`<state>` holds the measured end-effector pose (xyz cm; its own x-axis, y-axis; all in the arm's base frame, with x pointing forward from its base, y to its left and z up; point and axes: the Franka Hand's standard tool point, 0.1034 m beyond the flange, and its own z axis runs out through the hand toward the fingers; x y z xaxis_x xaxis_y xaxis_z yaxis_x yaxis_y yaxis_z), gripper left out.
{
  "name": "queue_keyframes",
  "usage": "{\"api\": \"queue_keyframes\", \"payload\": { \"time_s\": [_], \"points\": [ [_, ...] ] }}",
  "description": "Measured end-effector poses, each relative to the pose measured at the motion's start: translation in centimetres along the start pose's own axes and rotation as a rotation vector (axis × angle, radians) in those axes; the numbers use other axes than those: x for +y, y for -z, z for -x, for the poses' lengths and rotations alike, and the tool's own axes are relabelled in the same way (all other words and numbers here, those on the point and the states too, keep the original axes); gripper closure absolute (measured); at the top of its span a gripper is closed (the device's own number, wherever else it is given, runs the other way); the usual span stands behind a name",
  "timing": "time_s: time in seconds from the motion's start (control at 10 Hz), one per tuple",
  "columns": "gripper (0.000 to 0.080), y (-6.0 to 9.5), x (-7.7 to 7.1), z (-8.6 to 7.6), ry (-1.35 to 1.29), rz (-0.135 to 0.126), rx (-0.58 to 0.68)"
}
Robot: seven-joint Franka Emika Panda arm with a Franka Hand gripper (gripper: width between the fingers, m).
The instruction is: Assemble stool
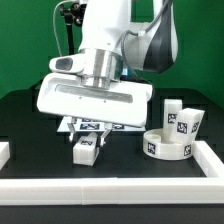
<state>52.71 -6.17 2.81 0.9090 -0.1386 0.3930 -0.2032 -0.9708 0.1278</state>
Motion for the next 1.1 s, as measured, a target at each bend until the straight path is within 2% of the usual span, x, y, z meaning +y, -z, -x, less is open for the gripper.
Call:
{"api": "queue_keyframes", "payload": {
  "time_s": [0.3,0.5,0.6,0.7,0.8,0.9,1.0,1.1],
  "points": [
    [0.0466,1.0,-0.7,2.3,-0.005,-0.009,-0.01],
    [0.0466,1.0,-0.7,2.3,-0.004,-0.009,-0.009],
    [0.0409,1.1,-0.8,2.3,-0.005,-0.012,-0.016],
    [0.0228,1.6,-1.1,2.1,-0.011,-0.028,-0.036],
    [0.0172,2.1,-1.8,2.2,-0.023,-0.051,-0.074],
    [0.0172,3.0,-2.8,2.2,-0.028,-0.083,-0.126],
    [0.0154,3.9,-3.3,1.6,-0.032,-0.114,-0.177],
    [0.0154,4.2,-2.8,0.5,-0.04,-0.125,-0.195]
  ]
}}
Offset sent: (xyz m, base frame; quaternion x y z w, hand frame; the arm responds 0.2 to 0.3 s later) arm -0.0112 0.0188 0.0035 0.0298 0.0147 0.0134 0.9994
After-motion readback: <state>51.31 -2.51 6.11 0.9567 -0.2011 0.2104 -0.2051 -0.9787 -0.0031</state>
